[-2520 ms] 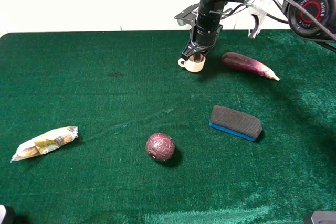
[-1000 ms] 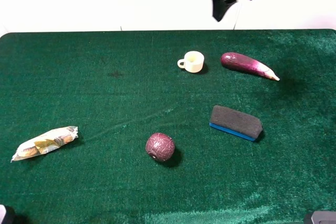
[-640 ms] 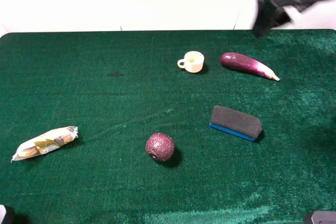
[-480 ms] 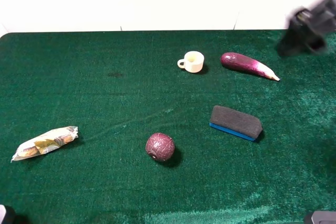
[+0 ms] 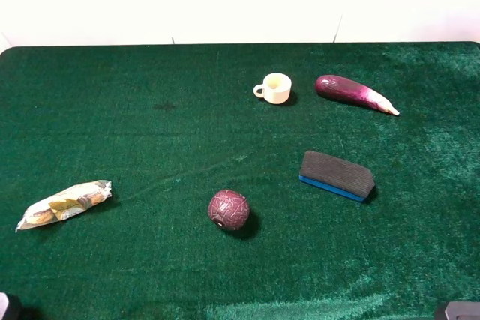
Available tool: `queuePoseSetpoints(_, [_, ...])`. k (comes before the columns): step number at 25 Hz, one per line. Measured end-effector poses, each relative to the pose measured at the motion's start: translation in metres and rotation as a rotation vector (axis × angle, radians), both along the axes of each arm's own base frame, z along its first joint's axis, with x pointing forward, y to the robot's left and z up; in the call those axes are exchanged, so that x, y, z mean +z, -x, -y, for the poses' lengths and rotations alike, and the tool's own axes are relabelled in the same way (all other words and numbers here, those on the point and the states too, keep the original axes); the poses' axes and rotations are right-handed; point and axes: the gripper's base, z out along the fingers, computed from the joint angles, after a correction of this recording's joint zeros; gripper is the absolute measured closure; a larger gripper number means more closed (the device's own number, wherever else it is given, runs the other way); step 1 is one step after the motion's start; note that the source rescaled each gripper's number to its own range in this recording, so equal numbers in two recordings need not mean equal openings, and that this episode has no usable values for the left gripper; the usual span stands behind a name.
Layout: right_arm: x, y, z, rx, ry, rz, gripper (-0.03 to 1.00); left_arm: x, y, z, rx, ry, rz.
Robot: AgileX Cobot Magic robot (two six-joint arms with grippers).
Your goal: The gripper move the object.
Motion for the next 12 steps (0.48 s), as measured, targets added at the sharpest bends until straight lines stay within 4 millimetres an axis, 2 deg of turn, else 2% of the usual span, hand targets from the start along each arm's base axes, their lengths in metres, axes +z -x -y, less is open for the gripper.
queuePoseSetpoints(4, [-0.012, 0.022, 0.01, -0.001, -0.043, 0.078, -0.03, 0.0, 0.0, 0.0, 0.0, 0.0, 0.0])
queuePoseSetpoints(10, [-0.011, 0.045, 0.021, 0.002, -0.136, 0.273, -0.03, 0.0, 0.0, 0.0, 0.001, -0.001, 0.0])
queuePoseSetpoints(12, [-0.014, 0.047, 0.022, 0.003, -0.15, 0.306, -0.03, 0.0, 0.0, 0.0, 0.001, -0.001, 0.0])
